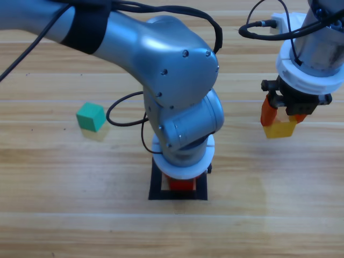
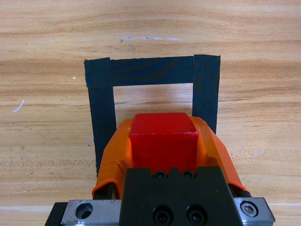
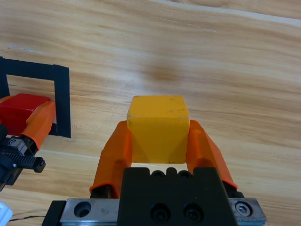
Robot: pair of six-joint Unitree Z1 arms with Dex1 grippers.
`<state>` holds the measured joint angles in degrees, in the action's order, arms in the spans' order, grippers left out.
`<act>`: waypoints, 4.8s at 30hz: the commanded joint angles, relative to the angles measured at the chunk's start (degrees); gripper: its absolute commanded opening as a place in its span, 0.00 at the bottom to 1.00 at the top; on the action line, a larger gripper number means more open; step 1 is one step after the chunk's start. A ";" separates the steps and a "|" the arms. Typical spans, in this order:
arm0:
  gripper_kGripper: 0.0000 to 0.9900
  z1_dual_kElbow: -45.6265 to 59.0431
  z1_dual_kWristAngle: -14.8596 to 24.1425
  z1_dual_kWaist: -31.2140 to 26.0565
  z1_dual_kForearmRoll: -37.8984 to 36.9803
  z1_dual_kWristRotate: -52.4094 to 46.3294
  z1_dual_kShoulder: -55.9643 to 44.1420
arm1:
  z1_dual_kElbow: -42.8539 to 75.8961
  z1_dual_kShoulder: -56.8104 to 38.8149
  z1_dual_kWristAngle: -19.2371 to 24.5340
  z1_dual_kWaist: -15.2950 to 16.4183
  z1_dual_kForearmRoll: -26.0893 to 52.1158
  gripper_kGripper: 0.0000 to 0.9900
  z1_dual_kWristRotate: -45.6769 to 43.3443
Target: Stack the blocks in the rectangular block: red at the bottom, yellow in the middle, green on top
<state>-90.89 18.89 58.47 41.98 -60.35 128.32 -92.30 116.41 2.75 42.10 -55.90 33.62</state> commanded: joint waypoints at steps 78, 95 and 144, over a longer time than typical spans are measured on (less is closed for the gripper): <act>1.00 6.69 -10.63 -19.27 9.53 42.25 -42.62 | -14.13 5.59 -1.00 13.45 -7.03 0.07 8.13; 1.00 6.69 -16.26 -29.82 13.13 49.98 -39.37 | -20.20 15.08 -7.06 15.91 -9.49 0.07 13.32; 1.00 11.00 -16.96 -29.91 8.65 49.98 -37.00 | -28.37 22.02 -3.72 16.35 -9.75 1.00 7.08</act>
<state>-81.34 2.52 29.77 51.30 -10.93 89.01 -118.19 135.74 -1.49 56.86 -64.64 44.76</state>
